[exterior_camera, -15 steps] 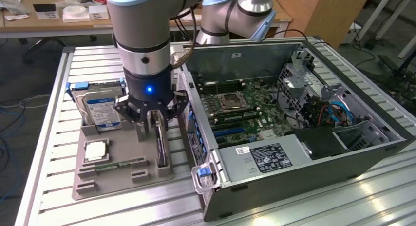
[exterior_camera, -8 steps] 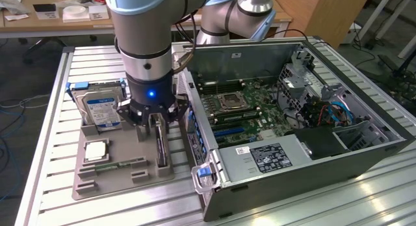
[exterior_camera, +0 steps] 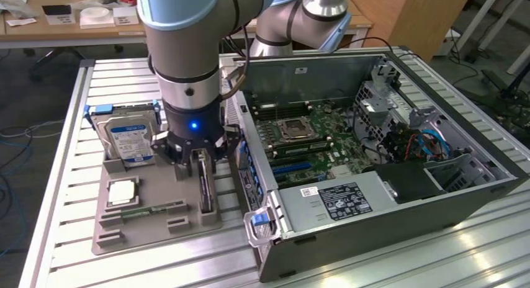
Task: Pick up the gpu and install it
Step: 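Pick up the gpu and move the gpu toward the slot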
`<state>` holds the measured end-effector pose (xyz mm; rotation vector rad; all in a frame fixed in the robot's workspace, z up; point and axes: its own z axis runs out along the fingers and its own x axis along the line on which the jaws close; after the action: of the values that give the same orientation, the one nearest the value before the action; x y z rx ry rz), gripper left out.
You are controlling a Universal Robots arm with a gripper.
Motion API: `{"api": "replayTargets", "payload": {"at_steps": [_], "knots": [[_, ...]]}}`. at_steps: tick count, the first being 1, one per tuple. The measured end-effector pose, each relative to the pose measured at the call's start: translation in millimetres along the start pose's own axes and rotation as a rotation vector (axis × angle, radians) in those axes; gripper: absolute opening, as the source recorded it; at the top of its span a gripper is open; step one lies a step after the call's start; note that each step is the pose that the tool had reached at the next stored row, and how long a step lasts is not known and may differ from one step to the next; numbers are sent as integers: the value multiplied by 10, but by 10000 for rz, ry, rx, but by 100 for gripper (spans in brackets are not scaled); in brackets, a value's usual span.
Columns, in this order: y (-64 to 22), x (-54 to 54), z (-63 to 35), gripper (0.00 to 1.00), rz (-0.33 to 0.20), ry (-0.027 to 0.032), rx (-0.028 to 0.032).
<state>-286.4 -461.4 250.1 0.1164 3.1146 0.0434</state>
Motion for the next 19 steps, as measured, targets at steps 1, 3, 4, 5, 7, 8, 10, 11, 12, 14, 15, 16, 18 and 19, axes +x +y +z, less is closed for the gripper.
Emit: {"api": "replayTargets", "payload": {"at_steps": [1,3,4,5,7,8,10,11,12,14,15,16,18,19], "knots": [[0,0,16,47,0,0,0],[-1,1,47,47,1,0,0],[-2,1,62,47,0,0,1],[-2,2,77,47,0,0,0],[-3,2,94,47,0,0,1],[-3,2,94,47,0,1,1],[-9,1,96,47,0,0,0],[-16,1,96,47,-1,0,0],[-19,1,101,47,0,-2,-2],[-20,2,118,47,1,0,0],[-20,2,131,47,1,0,0],[-20,2,145,47,1,-1,-1],[-21,2,149,47,0,0,0],[-21,2,149,47,1,1,1]]}}
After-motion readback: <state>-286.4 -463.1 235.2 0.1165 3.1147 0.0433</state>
